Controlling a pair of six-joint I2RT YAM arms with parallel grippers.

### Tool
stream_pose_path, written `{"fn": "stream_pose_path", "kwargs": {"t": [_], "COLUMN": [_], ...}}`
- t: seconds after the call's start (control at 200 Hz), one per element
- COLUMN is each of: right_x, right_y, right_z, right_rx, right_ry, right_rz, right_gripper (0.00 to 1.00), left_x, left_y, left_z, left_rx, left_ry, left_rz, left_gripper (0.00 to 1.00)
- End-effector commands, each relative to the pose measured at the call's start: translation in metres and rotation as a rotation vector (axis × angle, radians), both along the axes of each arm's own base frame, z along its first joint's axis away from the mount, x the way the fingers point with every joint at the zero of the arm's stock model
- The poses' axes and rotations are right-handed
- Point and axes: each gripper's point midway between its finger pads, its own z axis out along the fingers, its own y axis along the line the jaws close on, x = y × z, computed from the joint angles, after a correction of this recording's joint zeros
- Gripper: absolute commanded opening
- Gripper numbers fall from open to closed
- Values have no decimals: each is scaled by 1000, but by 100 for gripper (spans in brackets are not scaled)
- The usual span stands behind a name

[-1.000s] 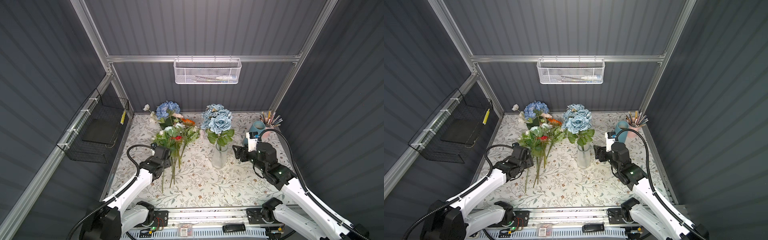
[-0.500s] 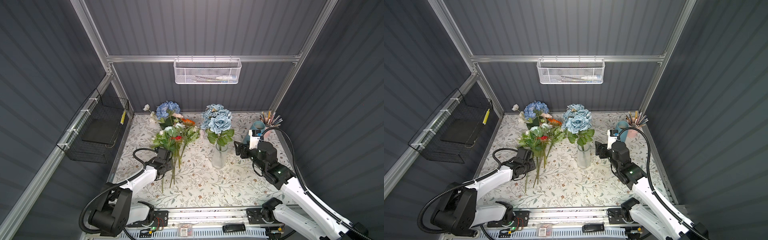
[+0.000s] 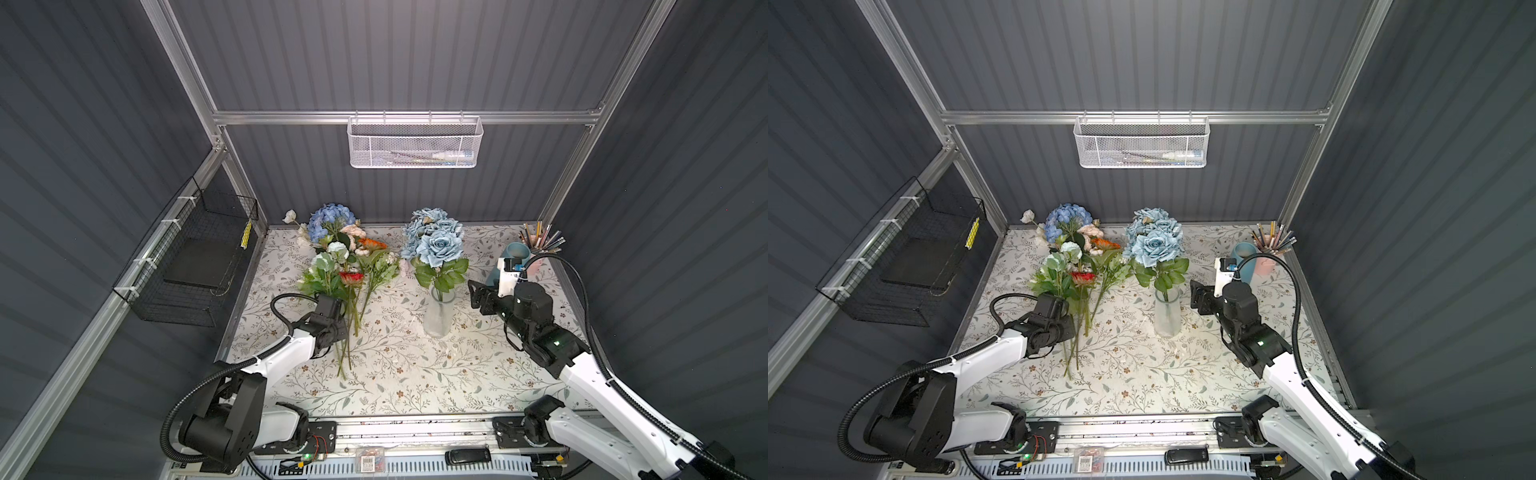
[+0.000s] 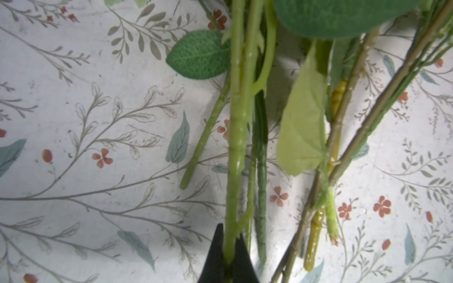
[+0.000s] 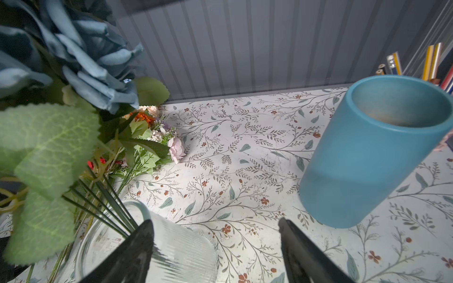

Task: Arrange flowers in a vase
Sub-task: Pick up the flower from the flowers.

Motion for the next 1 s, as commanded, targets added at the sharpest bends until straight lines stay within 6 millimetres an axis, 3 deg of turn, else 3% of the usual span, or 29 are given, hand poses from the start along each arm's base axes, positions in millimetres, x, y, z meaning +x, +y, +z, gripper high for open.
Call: {"fn": "stream_pose_path", "kwargs": {"t": [0.0,0.35,0.585,0.745,0.996], "right_x": [5,9,3,-14,-52], "right_y": [-3,-2,8,29,67], "right_z": [25,44,84,130,193], "right_rx": [14,44,62,112,223], "right_ry": [-69,-139,-207,-274,-389], "right_rz": [-20,-29,45,200,497], "right_gripper": [82,82,84,84,82], "left_x": [13,46,61,41,-6], "left_y": [-7,-39,-79,-122,-179], "left_z": [31,144,255,318,365], "left_rx": [-35,-336,-410,-496,-676], "left_ry": [-72,-468,-841,-1046,-1152], "left_rz": [-20,-3,-191,-415,-762], "left_gripper": [0,0,0,0,0]}}
